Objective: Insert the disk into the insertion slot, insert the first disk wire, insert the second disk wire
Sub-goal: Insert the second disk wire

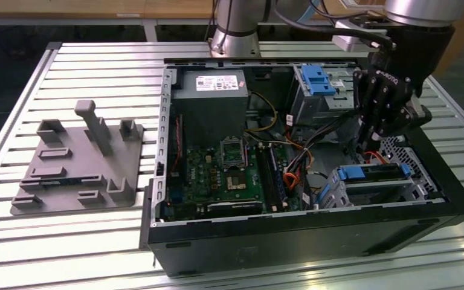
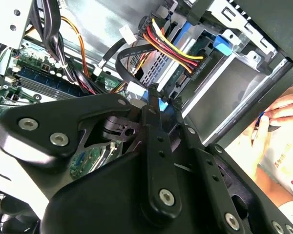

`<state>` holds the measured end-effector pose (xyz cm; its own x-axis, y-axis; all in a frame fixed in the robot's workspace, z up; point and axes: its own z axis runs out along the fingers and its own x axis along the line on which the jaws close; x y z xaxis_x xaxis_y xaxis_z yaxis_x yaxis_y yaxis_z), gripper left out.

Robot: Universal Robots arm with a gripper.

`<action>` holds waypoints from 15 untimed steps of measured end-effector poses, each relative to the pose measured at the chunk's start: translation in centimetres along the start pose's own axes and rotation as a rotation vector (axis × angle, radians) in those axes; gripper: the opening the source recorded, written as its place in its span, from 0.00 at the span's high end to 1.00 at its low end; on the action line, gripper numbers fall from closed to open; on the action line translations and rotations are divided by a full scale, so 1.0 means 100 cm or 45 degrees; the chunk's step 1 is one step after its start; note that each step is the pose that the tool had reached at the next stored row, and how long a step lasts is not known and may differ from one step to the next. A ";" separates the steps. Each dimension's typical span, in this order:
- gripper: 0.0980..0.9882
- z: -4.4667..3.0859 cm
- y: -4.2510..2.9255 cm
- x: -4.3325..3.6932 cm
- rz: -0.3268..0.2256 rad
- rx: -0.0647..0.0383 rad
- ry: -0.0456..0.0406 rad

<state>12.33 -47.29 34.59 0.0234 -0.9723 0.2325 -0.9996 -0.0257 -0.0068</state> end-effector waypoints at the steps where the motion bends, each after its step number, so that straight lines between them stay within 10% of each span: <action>1: 0.81 0.0003 0.0000 -0.0001 0.000 0.001 0.000; 15: 0.81 0.0072 0.0013 -0.0019 0.002 0.004 0.000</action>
<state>12.21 -47.27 33.85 0.0220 -0.9723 0.2326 -0.9996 -0.0250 -0.0100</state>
